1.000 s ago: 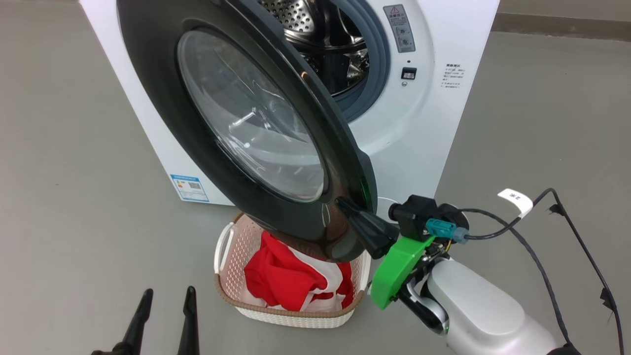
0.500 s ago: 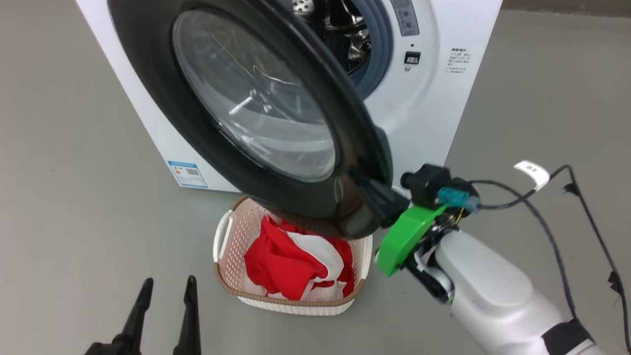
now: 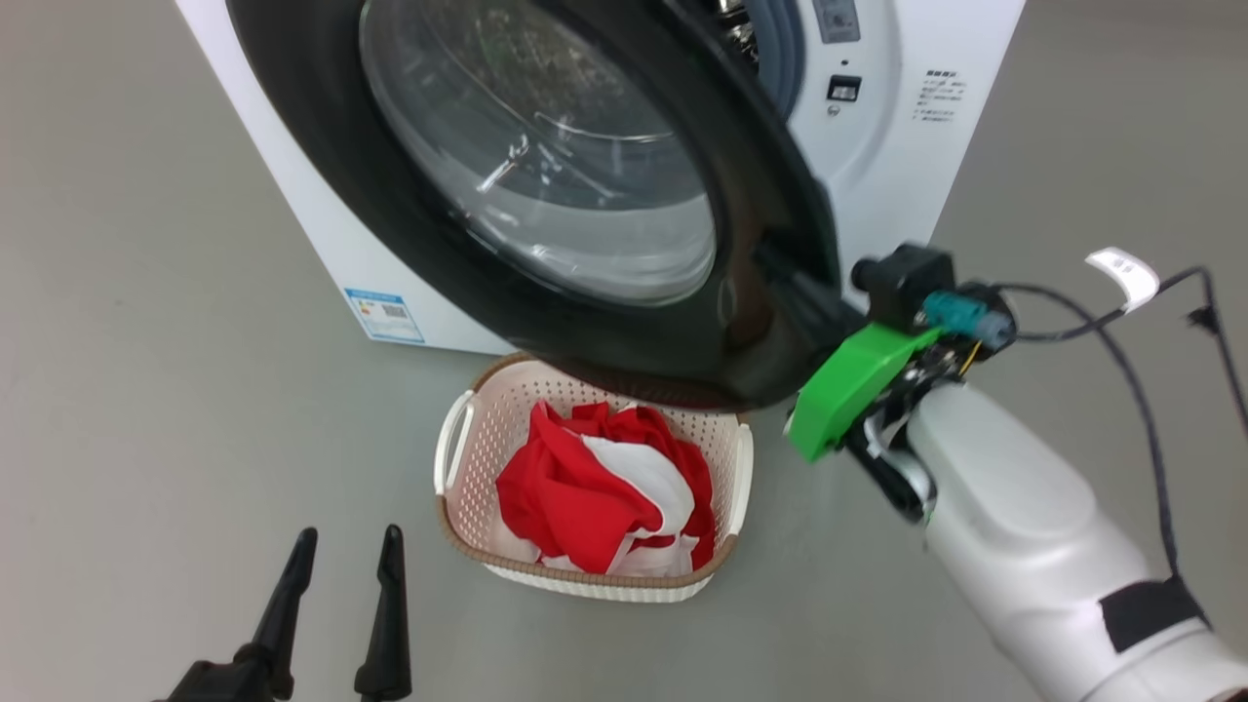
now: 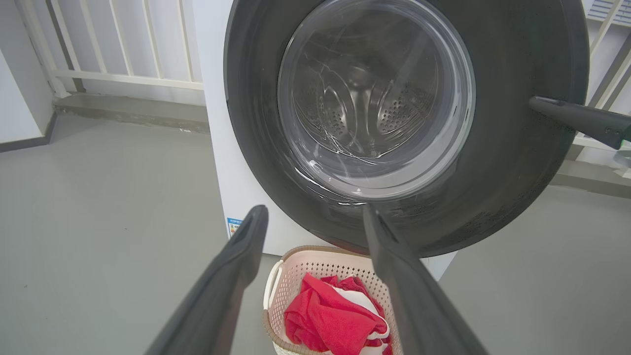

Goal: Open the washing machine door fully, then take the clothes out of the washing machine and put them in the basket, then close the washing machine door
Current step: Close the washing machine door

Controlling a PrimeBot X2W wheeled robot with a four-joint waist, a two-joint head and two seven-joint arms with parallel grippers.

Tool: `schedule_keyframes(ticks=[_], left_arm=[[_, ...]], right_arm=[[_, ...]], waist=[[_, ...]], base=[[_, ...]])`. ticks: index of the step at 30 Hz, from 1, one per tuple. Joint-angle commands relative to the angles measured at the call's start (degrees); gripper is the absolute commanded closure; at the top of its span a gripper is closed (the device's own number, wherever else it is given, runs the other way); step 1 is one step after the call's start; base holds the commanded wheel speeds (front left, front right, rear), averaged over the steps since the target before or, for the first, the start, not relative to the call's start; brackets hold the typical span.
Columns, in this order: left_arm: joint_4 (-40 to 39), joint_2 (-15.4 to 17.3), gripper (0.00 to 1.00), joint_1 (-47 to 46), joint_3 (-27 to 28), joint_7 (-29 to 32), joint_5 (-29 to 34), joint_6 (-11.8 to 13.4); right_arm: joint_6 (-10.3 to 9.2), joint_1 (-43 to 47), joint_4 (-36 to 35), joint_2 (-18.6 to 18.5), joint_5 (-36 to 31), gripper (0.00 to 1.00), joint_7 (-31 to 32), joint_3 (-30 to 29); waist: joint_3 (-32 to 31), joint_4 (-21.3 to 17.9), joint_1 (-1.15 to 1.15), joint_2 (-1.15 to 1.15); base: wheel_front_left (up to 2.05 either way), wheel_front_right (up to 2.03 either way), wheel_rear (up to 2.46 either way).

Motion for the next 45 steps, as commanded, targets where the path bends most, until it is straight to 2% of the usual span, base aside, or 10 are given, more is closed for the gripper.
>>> schedule_keyframes(ticks=[1,16,29,38,45], left_arm=[[-1.3,0.5,0.00,-2.5,1.8,-0.7,-0.1,-0.2],[-1.4,-1.7,0.00,-6.2,0.2,-1.5,0.4,-1.7],[-0.3,-4.5,0.00,-9.4,-0.2,-1.8,1.5,-3.8],[0.4,-5.8,0.00,-9.5,0.9,-1.8,2.8,-5.3],[1.3,-6.2,0.00,-9.1,2.0,-1.8,3.7,-6.2]], right_arm=[[-0.06,-2.3,-0.7,0.5,-0.5,1.00,-0.8,-0.7],[-0.06,-13.9,7.4,0.4,-11.8,1.00,-0.8,-13.3],[-0.06,-21.1,11.2,-3.0,-20.1,1.00,-0.8,-25.5],[-0.06,-21.2,10.6,-2.6,-23.8,1.00,-0.8,-30.1],[-0.06,-17.9,8.6,-0.6,-24.0,1.00,-0.8,-28.8]], waist=[[0.6,0.4,0.00,0.00],[6.7,4.9,0.00,0.00],[10.4,8.9,0.00,0.00],[10.1,9.0,0.00,0.00],[8.3,7.8,0.00,0.00]], base=[[0.00,0.00,0.00],[0.00,0.00,0.00],[0.00,0.00,0.00],[0.00,0.00,0.00],[0.00,0.00,0.00]])
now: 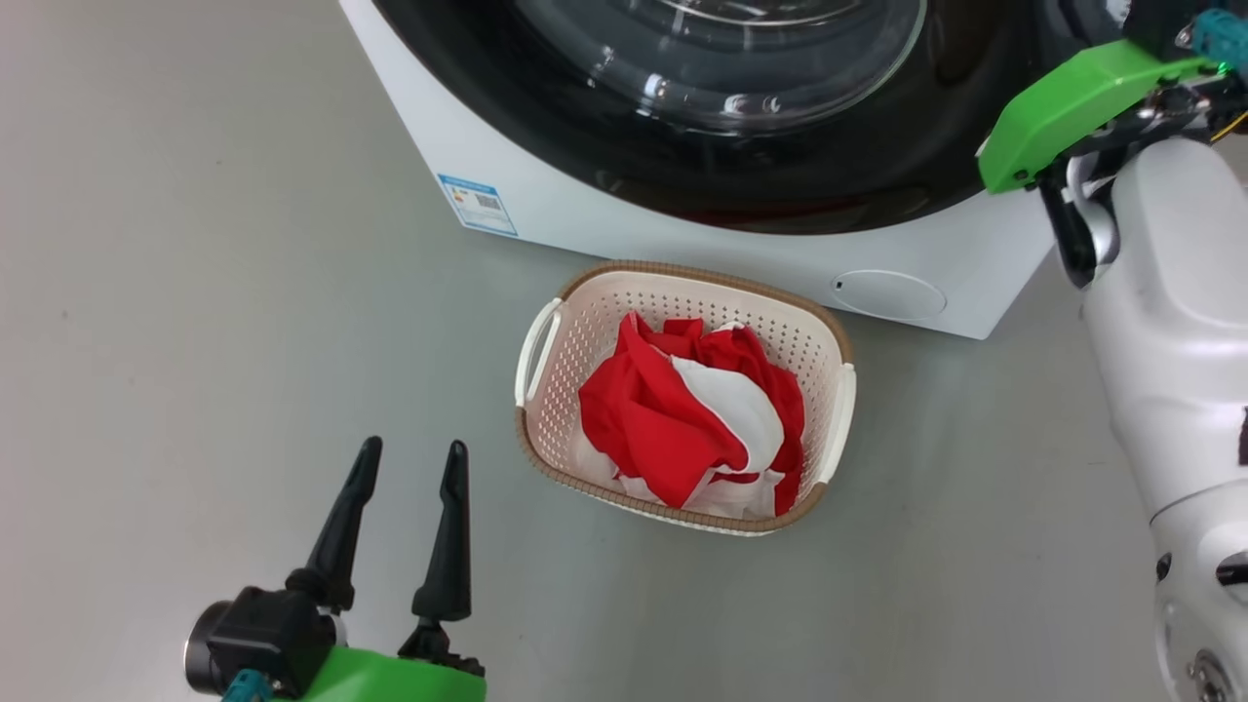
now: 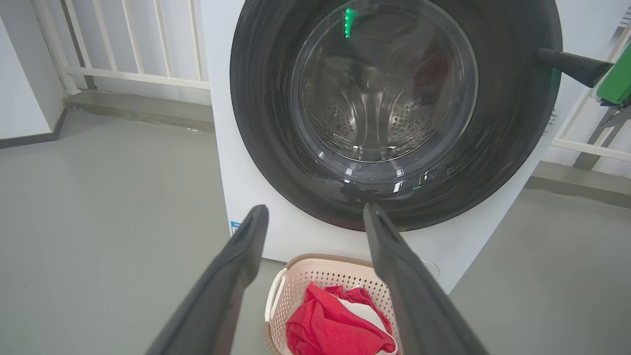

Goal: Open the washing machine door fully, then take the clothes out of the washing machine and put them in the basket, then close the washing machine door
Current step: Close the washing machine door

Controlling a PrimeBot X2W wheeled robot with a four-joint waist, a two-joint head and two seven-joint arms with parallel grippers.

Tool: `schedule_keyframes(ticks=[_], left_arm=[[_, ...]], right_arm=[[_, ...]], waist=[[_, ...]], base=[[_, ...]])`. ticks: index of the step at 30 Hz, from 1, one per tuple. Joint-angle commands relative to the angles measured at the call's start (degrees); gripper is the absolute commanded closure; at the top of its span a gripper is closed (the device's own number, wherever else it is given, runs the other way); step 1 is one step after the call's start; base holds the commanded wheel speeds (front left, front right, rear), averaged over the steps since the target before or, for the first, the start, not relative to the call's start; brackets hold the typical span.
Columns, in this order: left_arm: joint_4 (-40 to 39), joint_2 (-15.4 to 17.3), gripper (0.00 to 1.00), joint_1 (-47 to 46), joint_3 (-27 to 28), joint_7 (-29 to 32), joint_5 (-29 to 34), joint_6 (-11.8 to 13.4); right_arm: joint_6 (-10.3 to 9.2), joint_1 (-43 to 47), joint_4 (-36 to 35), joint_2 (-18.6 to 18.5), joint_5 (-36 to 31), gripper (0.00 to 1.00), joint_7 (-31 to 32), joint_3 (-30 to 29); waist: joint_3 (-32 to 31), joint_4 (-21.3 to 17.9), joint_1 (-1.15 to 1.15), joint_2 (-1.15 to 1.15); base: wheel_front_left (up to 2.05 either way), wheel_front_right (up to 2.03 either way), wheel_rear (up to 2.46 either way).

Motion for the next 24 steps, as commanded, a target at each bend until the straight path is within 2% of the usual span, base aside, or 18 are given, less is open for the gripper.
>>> schedule_keyframes(ticks=[1,13,14,15,16,17,18,24], left_arm=[[-0.9,0.6,0.00,-1.0,2.5,-0.7,0.8,-0.2],[0.9,1.2,0.00,0.3,3.6,-0.7,1.6,-0.7],[1.0,1.3,0.00,0.5,3.7,-0.7,1.6,-0.6],[1.1,1.4,0.00,0.7,3.8,-0.7,1.5,-0.6],[1.3,1.5,0.00,0.9,3.9,-0.6,1.5,-0.4],[1.4,1.6,0.00,1.0,4.1,-0.4,1.5,-0.1],[1.4,1.7,0.00,1.2,4.1,-0.3,1.4,0.0],[1.3,2.3,0.00,1.8,4.0,1.0,1.4,0.4]], right_arm=[[-0.22,1.5,-2.1,1.7,0.6,1.00,-0.4,1.4],[-0.22,14.6,-11.4,2.5,10.5,1.00,-0.4,11.3],[-0.22,15.8,-12.2,2.5,11.4,0.93,-0.4,11.7],[-0.22,17.0,-12.8,2.5,11.6,0.72,-0.4,11.9],[-0.22,18.2,-13.4,2.5,12.3,0.57,-0.4,12.2],[-0.22,19.3,-14.2,2.5,12.8,0.33,-0.4,12.4],[-0.22,20.4,-14.8,2.5,13.2,0.00,-0.4,12.4],[-0.22,27.4,-19.7,2.5,14.3,0.00,-0.4,11.4]], waist=[[-0.9,-0.9,0.00,0.00],[-5.7,-5.6,0.00,0.00],[-6.1,-6.1,0.00,0.00],[-6.4,-6.6,0.00,0.00],[-6.8,-7.0,0.00,0.00],[-7.1,-7.4,0.00,0.00],[-7.5,-7.9,0.00,0.00],[-9.2,-10.2,0.00,0.00]], base=[[0.00,0.00,0.00],[0.00,0.00,0.00],[0.00,0.00,0.00],[0.00,0.00,0.00],[0.00,0.00,0.00],[0.00,0.00,0.00],[0.00,0.00,0.00],[0.00,0.00,0.00]])
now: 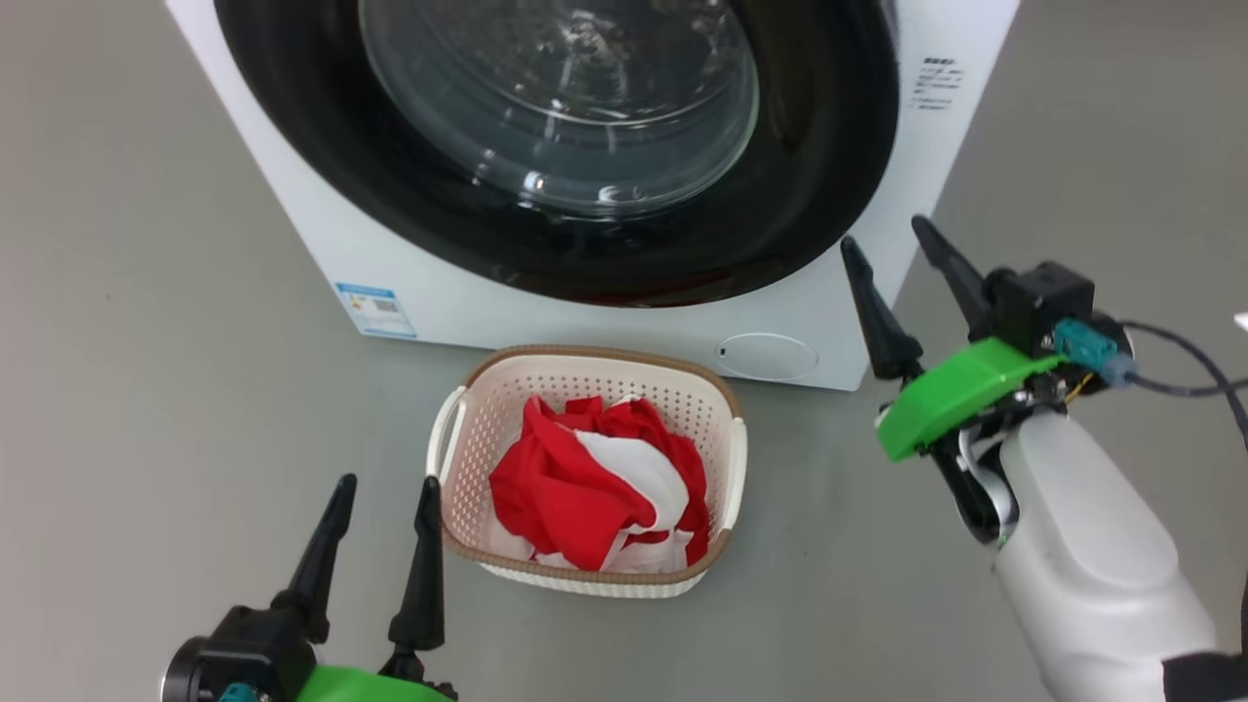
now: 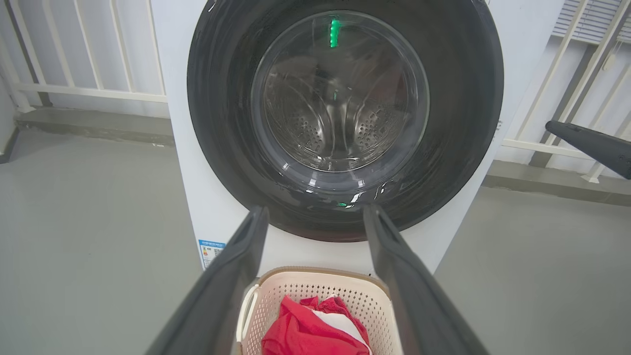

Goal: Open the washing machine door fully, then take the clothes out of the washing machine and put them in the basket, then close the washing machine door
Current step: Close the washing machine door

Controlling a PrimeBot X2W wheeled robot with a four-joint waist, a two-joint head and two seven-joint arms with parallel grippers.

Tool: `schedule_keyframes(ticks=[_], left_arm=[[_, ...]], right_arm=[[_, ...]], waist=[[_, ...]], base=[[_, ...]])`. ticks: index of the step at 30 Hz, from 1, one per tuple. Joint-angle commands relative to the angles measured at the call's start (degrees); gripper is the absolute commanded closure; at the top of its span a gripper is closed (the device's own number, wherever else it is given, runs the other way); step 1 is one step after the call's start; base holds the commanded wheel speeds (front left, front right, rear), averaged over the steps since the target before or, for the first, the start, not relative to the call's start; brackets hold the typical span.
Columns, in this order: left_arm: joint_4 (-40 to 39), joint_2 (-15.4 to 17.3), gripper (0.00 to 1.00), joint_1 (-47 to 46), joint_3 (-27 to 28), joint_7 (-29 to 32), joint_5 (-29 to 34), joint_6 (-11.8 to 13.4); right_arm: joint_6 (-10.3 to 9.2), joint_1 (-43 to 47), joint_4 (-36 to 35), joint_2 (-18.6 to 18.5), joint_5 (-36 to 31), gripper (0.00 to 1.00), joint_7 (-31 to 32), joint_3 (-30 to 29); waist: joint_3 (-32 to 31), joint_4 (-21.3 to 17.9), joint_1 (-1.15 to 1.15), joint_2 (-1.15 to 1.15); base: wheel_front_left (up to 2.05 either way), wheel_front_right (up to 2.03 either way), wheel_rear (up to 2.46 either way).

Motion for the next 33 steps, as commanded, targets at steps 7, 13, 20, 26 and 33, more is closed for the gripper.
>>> schedule_keyframes(ticks=[7,13,20,26,33], left_arm=[[-1.4,1.6,0.00,1.0,1.8,1.4,0.5,0.6],[-1.4,2.1,0.00,2.3,1.7,2.3,0.2,1.0],[-1.2,2.6,0.00,3.7,1.6,3.2,-0.3,1.2],[-1.4,2.8,0.00,5.4,1.6,3.4,-0.7,1.6],[-1.6,2.9,0.00,6.8,1.6,3.4,-1.2,2.1]], right_arm=[[-0.21,8.8,-6.8,0.9,-0.6,0.00,-0.4,-2.2],[-0.21,17.1,-11.3,0.9,-1.6,0.00,-0.4,-4.3],[-0.21,24.8,-16.5,0.9,-2.3,0.00,0.0,-6.3],[-0.21,30.2,-21.4,0.9,-2.6,0.00,1.9,-7.8],[-0.21,34.6,-27.0,0.9,-3.2,0.00,4.9,-9.1]], waist=[[-3.4,-3.5,0.00,0.00],[-5.4,-5.1,0.00,0.00],[-7.1,-6.8,0.00,0.00],[-8.3,-8.0,0.00,0.00],[-9.4,-9.0,0.00,0.00]], base=[[0.00,0.00,0.00],[0.00,0.00,0.00],[0.00,0.00,0.00],[0.00,0.00,0.00],[0.00,0.00,0.00]])
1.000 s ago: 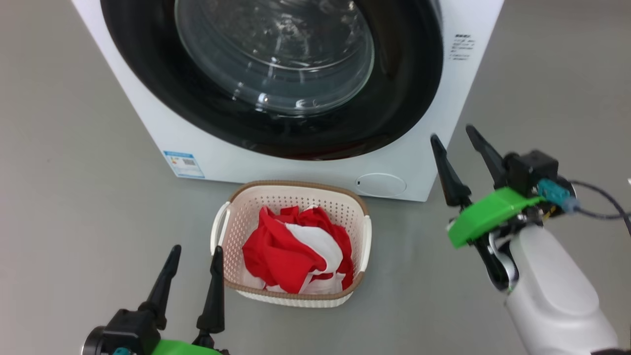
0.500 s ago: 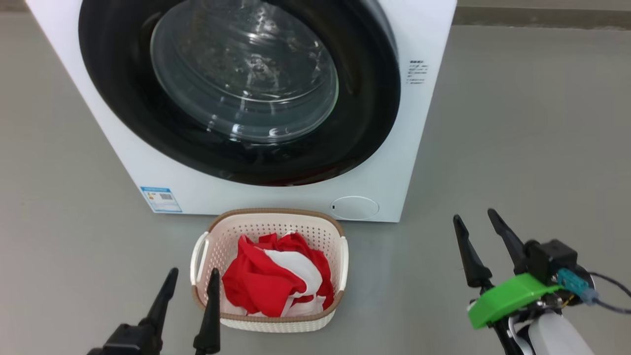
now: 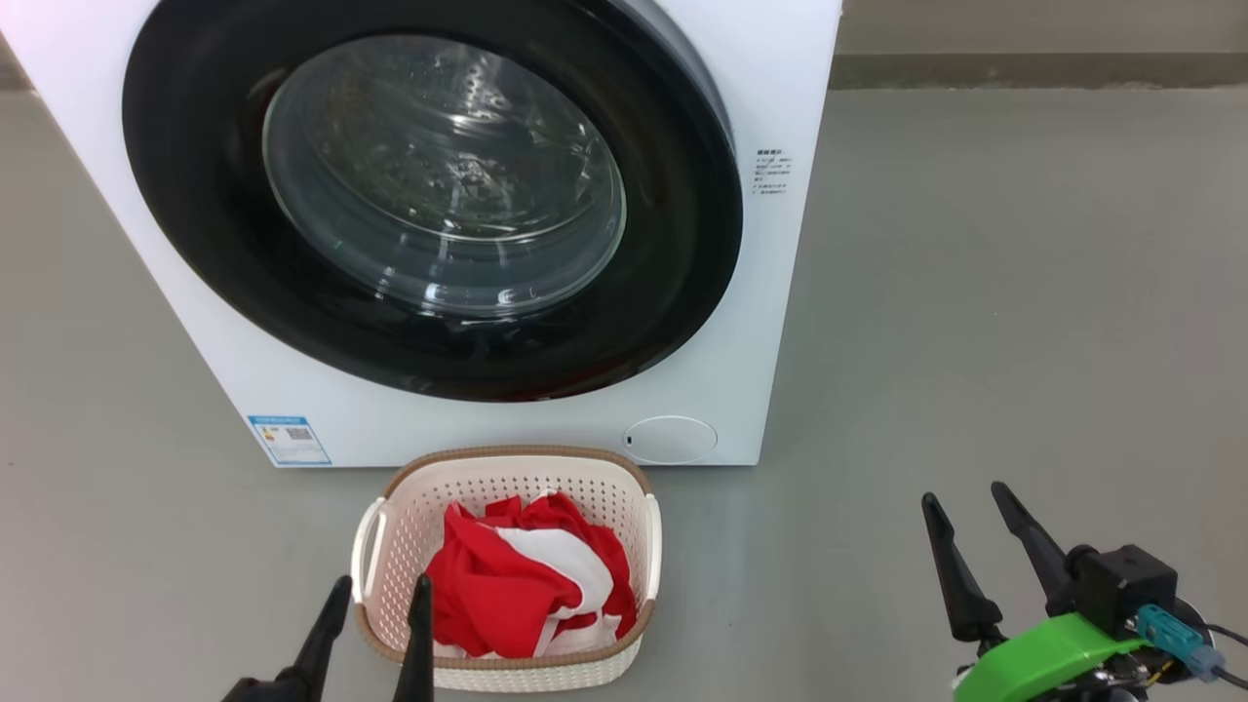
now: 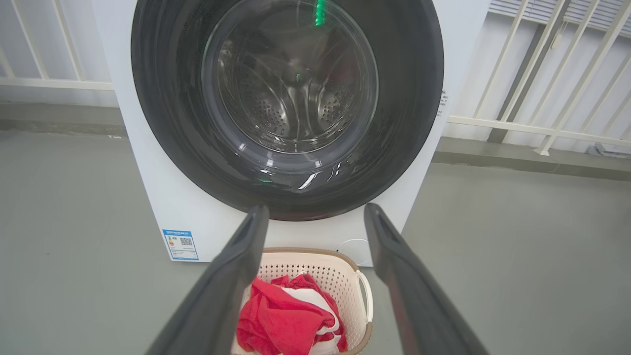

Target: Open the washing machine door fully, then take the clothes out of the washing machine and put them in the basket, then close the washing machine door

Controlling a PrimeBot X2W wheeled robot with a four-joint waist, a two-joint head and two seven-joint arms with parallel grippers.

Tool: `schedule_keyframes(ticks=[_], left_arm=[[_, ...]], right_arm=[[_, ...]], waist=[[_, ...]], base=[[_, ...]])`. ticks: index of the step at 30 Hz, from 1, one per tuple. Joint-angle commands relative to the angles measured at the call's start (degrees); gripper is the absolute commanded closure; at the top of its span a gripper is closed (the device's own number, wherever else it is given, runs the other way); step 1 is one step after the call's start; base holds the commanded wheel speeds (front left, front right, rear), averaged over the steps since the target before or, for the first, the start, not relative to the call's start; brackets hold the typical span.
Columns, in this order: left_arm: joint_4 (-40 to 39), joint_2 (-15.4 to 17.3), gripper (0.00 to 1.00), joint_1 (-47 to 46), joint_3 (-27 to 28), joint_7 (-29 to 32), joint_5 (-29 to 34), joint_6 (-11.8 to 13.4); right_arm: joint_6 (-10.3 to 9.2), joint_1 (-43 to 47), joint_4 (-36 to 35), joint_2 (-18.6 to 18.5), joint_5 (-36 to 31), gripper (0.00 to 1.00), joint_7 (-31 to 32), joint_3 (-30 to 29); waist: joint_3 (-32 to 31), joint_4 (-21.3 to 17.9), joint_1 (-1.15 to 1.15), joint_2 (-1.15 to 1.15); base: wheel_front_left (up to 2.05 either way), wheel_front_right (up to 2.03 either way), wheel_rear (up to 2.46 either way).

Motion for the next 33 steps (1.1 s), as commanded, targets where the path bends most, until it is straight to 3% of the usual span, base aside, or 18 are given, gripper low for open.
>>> schedule_keyframes(ticks=[1,13,33], left_arm=[[-1.6,0.9,0.00,-0.8,1.9,0.0,-0.4,0.6],[-1.6,1.3,0.00,0.1,2.0,-0.3,-1.1,1.0],[-1.4,1.8,0.00,-0.1,1.5,-0.7,-1.6,1.6]], right_arm=[[-0.06,-0.3,-2.3,-0.2,-1.2,0.00,0.2,0.9],[-0.06,4.0,-7.4,-0.2,-1.3,0.00,3.2,0.0],[-0.06,5.2,-8.3,-0.2,-0.8,0.00,3.7,0.4]], waist=[[-0.3,-0.2,0.00,0.00],[-0.6,-0.4,0.00,0.00],[-0.4,-1.2,0.00,0.00]], base=[[0.00,0.00,0.00],[0.00,0.00,0.00],[0.00,0.00,0.00]])
